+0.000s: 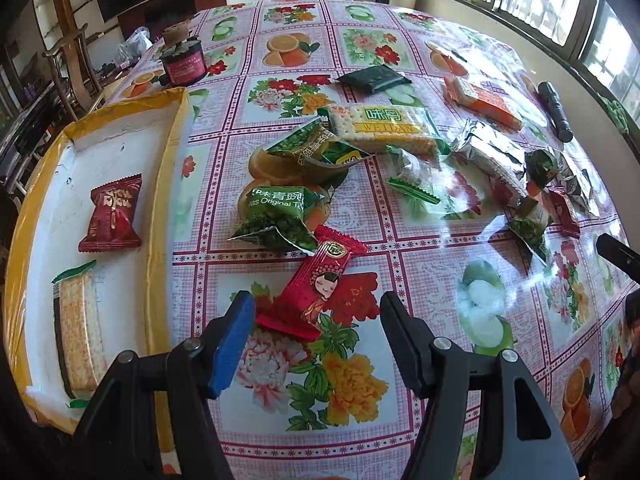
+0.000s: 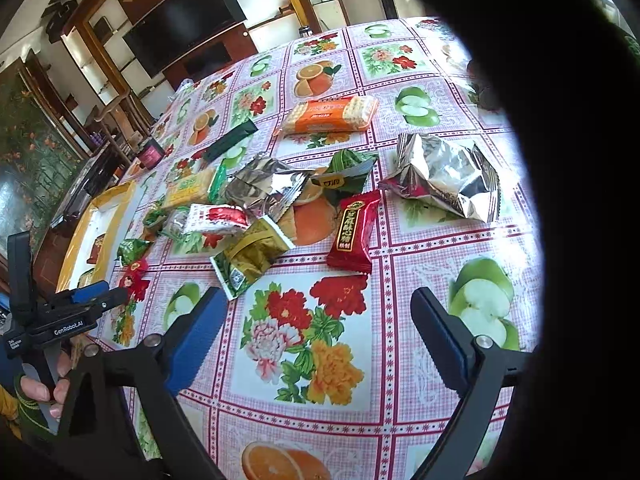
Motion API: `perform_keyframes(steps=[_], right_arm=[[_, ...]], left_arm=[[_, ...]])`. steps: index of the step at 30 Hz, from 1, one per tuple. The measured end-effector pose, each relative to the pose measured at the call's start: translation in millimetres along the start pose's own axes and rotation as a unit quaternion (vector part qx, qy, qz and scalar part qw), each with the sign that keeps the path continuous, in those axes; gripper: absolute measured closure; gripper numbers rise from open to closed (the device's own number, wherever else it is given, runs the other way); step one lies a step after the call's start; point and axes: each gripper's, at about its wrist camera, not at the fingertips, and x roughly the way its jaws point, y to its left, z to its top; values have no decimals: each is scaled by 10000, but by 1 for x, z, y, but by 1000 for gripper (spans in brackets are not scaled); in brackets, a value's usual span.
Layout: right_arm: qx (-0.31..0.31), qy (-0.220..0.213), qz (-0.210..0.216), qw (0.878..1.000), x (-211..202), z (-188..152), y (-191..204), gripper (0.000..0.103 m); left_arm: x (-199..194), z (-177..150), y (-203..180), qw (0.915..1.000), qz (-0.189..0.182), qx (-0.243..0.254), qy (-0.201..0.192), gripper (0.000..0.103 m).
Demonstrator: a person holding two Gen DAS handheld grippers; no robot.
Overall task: Organize snacks
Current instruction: 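Grasp the red cartoon-girl packet with the left tool while the right tool grasps the red bar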
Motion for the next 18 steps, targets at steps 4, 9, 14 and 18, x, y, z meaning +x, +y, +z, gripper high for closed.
perform_keyframes(steps=[4, 9, 14, 18], right_arm=[[-16, 180, -216, 9996, 25, 12, -1, 22], [-203, 260, -646, 9974, 50, 25, 5, 26], [-470, 182, -1111, 9925, 62, 33, 11, 29], [-748, 139, -1411, 9871, 65, 31, 17, 39]], left_arm=[[12, 5, 3, 9999, -44, -41, 107, 38], [17, 12, 3, 10000, -12, 56, 65, 38], [19, 16, -2, 9998, -70, 203, 53, 41], [16, 13, -9, 9992, -161, 355, -36, 66]])
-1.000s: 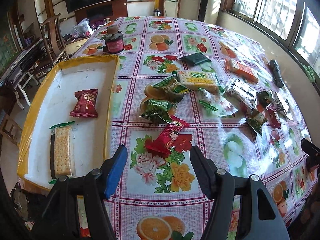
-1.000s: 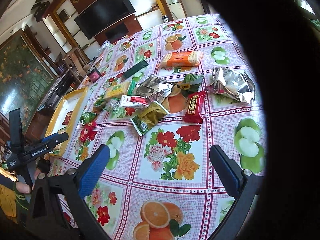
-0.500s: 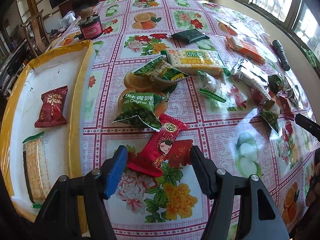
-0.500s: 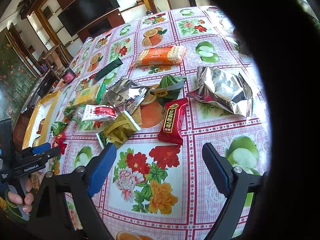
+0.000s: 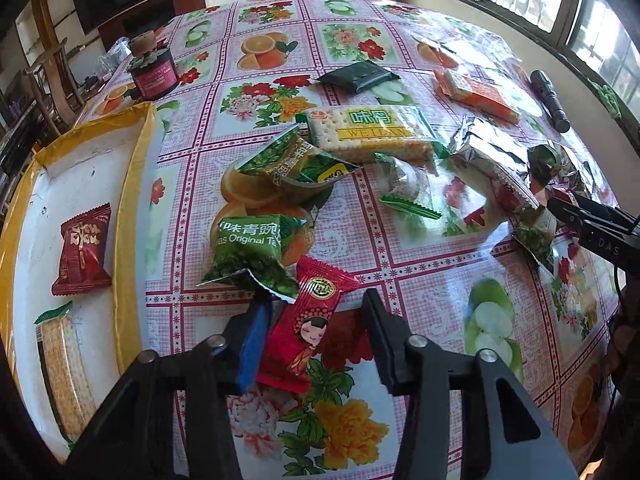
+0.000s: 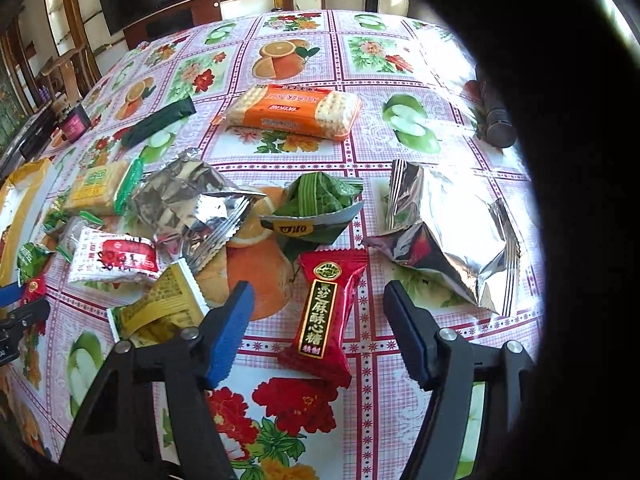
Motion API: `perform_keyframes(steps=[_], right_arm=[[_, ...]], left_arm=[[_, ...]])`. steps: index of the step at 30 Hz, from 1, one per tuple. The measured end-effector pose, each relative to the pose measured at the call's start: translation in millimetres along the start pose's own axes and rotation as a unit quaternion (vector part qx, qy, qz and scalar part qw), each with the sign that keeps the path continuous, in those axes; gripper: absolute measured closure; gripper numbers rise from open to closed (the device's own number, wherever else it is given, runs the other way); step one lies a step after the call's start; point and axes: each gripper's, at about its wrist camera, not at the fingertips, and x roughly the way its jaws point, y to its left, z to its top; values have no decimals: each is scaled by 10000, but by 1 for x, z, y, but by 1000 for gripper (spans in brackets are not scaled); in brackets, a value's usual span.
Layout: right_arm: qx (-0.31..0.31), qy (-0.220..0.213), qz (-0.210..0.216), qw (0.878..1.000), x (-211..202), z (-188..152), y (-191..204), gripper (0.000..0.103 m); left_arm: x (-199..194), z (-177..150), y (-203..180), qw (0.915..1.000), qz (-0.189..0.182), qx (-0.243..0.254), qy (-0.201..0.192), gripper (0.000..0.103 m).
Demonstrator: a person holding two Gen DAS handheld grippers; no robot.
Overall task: Organize snacks
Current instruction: 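Grasp the red cartoon-girl packet with the left tool while the right tool grasps the red bar, then carry both red snacks toward the white tray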
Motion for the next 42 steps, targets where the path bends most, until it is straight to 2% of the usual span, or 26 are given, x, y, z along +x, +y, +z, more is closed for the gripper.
perform_keyframes(steps=[1, 2, 3, 5, 6, 10, 19, 22, 26, 27, 30, 32, 34, 35, 36, 37, 42], right_arm=[[-41, -25, 1, 10000, -1, 0, 1, 46], [-57, -48, -15, 10000, -1, 0, 1, 50], [-46, -56, -6, 10000, -2, 1, 1, 58], [8, -59, 94, 9999, -3, 0, -2, 64], [71, -59, 188, 9998, -4, 0, -5, 73], [352, -95, 529, 9979, -13, -5, -13, 82], [513, -326, 894, 9941, -50, -18, -13, 83], [416, -354, 787, 9954, -53, -19, -10, 83], [252, -213, 564, 9979, -37, -13, -5, 82], [211, -143, 521, 9983, -31, -10, -4, 80], [63, -62, 386, 9992, -16, -4, 0, 59], [-9, 51, 301, 9995, -5, -4, 1, 59], [-99, -67, 227, 9997, -5, -5, 3, 59], [-111, -65, 249, 9996, -6, -4, 3, 61], [-112, -79, 303, 9994, -7, -4, 2, 76], [-88, -62, 343, 9994, -8, -4, 1, 84], [20, -168, 609, 9980, -22, -7, 2, 84]], left_arm=[[-1, 0, -1, 10000, -36, 17, -8, 81], [-2, 0, -2, 10000, -94, 24, 2, 86], [-2, -1, -2, 9999, -128, 25, 14, 86], [-4, -3, -2, 9998, -194, 14, 9, 86], [-4, -4, -2, 9997, -231, -10, 9, 86], [-11, -8, 0, 9995, -274, -139, -16, 86], [-34, -15, -7, 9991, -192, -277, -256, 86], [-34, -18, -7, 9991, -201, -292, -236, 86], [-35, -21, -6, 9990, -222, -314, -237, 86], [-35, -21, -5, 9989, -229, -323, -239, 86], [-34, -20, -4, 9988, -259, -345, -215, 86], [-32, -20, -3, 9988, -279, -355, -200, 86], [-31, -20, -2, 9987, -293, -370, -194, 86], [-31, -20, -2, 9986, -306, -375, -191, 86], [-30, -20, -2, 9986, -307, -376, -190, 86], [-30, -20, -2, 9986, -309, -377, -193, 86], [-34, -21, -1, 9984, -319, -405, -244, 86]])
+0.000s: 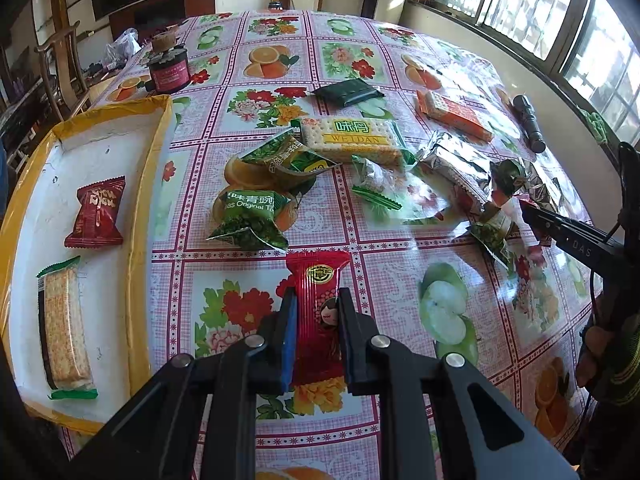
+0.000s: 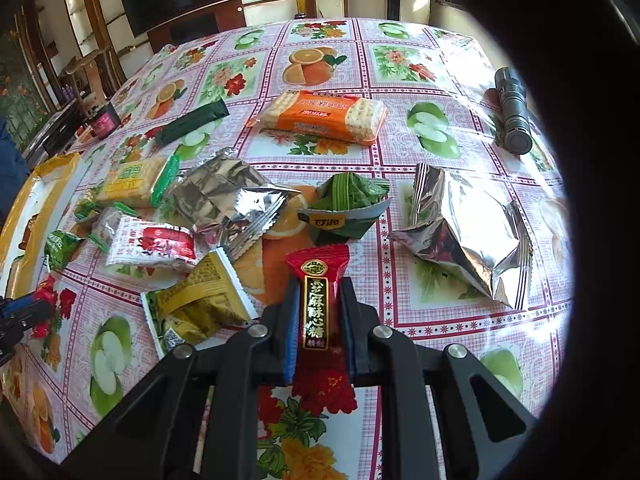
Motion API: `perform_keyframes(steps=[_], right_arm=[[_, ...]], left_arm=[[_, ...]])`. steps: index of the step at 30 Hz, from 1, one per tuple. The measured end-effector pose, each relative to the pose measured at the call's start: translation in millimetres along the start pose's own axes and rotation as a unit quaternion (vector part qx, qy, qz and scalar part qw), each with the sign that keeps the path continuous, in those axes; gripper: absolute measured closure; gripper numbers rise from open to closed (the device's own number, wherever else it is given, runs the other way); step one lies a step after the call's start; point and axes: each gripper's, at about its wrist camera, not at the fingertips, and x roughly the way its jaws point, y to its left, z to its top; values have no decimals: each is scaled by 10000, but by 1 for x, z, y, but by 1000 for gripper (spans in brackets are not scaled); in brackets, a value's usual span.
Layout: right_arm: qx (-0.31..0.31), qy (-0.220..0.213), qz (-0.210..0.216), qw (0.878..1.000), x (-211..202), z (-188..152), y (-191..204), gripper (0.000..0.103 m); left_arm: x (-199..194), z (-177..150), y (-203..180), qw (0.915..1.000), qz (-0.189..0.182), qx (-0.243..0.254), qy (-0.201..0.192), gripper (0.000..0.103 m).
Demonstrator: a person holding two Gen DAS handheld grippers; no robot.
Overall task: Organize snacks
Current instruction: 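Carry both red snacks toward the white tray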
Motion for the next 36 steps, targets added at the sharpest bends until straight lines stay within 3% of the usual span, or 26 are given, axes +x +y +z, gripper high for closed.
perform_keyframes(steps=[15, 36], right_arm=[[-187, -324, 694, 9969, -50, -5, 45, 84], [-667, -294, 1193, 9902, -62, -9, 110, 83]], left_arm=[[-29, -8, 9, 9991, 251, -144, -302, 86], [-58, -20, 49, 9956, 603, -503, -507, 86]])
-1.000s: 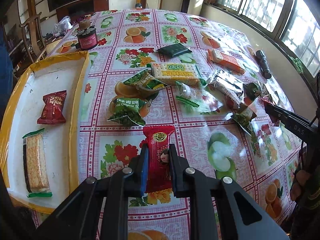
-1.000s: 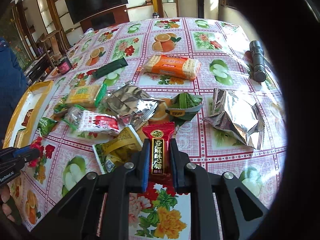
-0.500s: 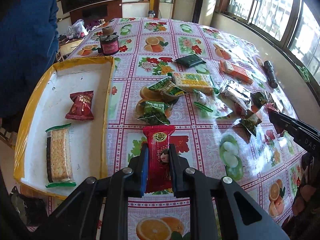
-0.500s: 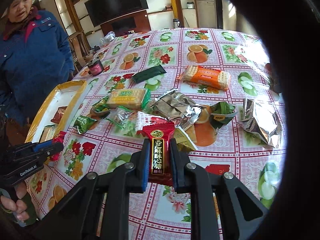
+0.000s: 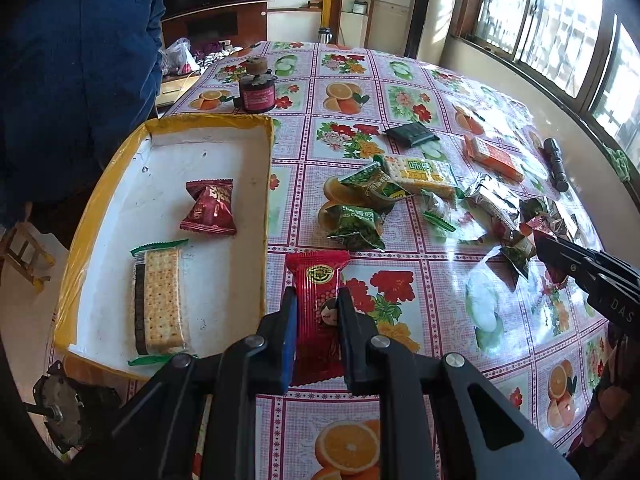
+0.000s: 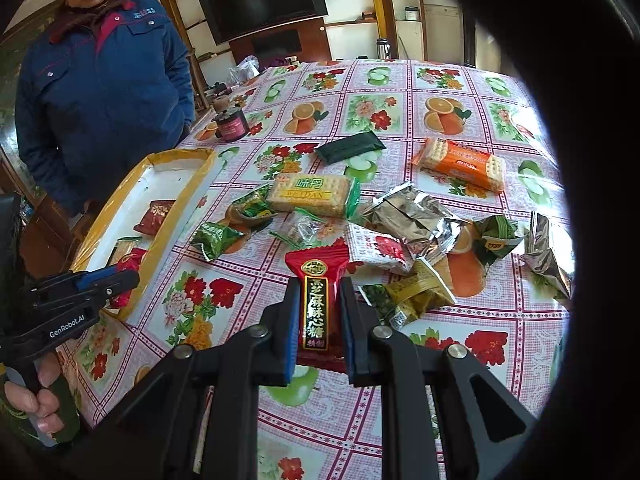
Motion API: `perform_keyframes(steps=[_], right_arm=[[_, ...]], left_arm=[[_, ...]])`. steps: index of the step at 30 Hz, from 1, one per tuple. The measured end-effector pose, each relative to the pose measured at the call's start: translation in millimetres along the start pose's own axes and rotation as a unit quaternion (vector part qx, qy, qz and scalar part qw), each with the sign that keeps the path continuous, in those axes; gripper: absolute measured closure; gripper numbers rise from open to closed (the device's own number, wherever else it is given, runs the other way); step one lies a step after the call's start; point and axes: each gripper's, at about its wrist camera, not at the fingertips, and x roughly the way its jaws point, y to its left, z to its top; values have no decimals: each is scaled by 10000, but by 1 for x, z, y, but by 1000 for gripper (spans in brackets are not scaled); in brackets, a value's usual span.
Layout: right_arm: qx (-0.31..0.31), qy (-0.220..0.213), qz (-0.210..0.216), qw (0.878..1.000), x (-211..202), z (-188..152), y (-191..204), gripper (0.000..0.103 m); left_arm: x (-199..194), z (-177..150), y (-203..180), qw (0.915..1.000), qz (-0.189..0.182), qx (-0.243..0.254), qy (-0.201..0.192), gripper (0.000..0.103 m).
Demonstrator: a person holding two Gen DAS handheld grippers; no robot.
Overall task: Organize snacks
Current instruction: 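Carry both red snacks toward the white tray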
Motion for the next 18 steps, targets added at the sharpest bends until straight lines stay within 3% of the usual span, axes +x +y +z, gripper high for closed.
perform_keyframes(steps=[18], right_arm=[[-401, 91, 580, 9975, 16, 10, 64, 83]], left_arm=[[-8, -5, 47, 9989, 180, -423, -51, 86]])
